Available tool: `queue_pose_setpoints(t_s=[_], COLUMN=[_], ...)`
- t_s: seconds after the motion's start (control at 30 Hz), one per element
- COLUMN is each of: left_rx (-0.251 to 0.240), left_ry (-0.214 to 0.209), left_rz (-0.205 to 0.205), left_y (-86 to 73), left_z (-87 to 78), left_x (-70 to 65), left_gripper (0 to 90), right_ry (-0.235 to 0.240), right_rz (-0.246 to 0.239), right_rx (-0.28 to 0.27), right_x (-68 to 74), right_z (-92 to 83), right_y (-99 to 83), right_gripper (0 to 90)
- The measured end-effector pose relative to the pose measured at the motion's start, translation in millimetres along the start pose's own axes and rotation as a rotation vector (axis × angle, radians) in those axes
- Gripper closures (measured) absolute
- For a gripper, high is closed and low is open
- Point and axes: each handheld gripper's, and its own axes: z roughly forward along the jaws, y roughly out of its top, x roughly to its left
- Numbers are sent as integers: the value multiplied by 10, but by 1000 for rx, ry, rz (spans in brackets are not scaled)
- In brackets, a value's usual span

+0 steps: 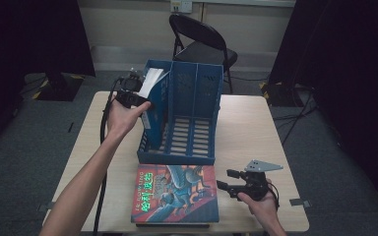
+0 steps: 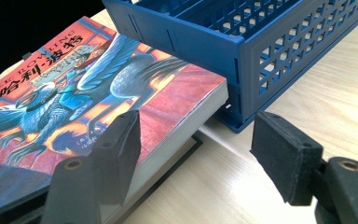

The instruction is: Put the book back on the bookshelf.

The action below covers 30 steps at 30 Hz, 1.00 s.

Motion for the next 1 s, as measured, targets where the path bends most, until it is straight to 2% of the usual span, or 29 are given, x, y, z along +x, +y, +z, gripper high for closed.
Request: queue_pose_setpoints(t_s=[0.03,0.23,0.27,0.37,0.4,0.43,0.53,0.87,0.93,0.97,1.0], left_rx=[-6,-67,-67,-127,-133,-152,-156,-167,-174,-166,-168], left_ry=[-19,-62,-62,-67,-75,-73,-69,-103,-75,-62,-72], left_rz=[1,20,20,13,12,25,37,66,70,90,103], left_y=[-21,-150,-150,-214,-230,-285,-372,-629,-703,-738,-777], left_z=[-8,-60,-60,-101,-108,-127,-132,-118,-128,-130,-121], left_x=[17,60,60,72,77,81,86,145,132,133,131], left_gripper=[446,442,443,441,442,444,457,479,489,494,503], right_ry=[1,-1,-1,3,2,2,1,3,0,-1,-3], right_rz=[-1,-3,-3,-7,-9,-10,-12,-22,-28,-29,-32], right_rx=[1,3,3,7,7,6,7,13,16,16,17], right_x=[1,11,11,23,26,29,32,71,77,79,79], right_z=[2,23,23,38,39,40,42,87,96,106,115], right_y=[1,7,7,14,15,17,19,42,52,58,65], right_gripper=[326,325,325,326,326,325,325,331,338,340,344])
